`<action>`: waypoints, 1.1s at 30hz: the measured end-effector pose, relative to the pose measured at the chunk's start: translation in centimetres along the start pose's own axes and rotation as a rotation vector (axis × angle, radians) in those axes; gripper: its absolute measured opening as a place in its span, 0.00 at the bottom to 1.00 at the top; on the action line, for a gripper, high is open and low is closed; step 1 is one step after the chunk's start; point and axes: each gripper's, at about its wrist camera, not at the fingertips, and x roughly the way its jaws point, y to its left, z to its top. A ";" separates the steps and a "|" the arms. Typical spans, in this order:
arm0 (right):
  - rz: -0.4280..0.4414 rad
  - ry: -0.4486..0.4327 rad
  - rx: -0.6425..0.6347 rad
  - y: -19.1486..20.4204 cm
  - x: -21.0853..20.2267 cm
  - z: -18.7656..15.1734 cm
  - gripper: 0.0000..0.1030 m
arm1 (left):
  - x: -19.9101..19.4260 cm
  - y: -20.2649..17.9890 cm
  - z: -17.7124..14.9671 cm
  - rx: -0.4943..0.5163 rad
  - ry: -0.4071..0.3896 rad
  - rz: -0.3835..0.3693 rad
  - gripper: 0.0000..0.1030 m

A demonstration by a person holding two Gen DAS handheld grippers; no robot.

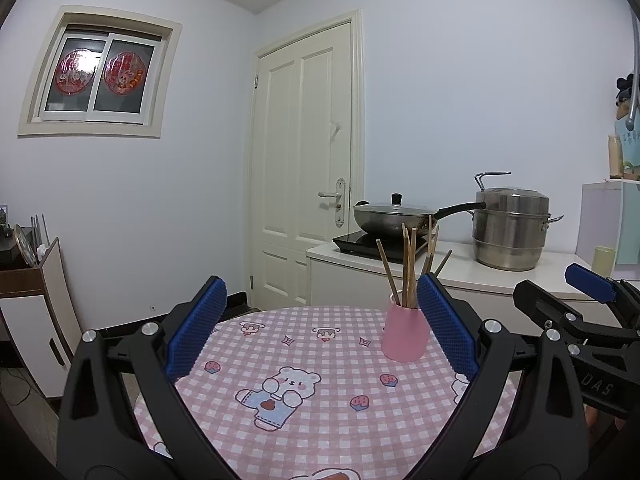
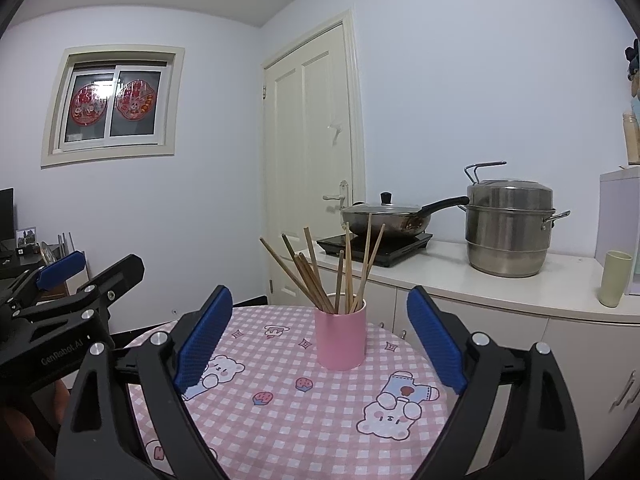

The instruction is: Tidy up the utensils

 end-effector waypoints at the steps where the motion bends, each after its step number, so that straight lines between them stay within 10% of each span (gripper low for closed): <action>1: 0.000 0.000 -0.001 0.1 -0.1 -0.1 0.83 | 0.0 0.0 0.0 0.000 0.000 -0.001 0.92; 33: 0.014 0.011 -0.001 0.4 0.6 -0.4 0.84 | 0.6 -0.5 -0.2 0.026 0.006 0.020 0.93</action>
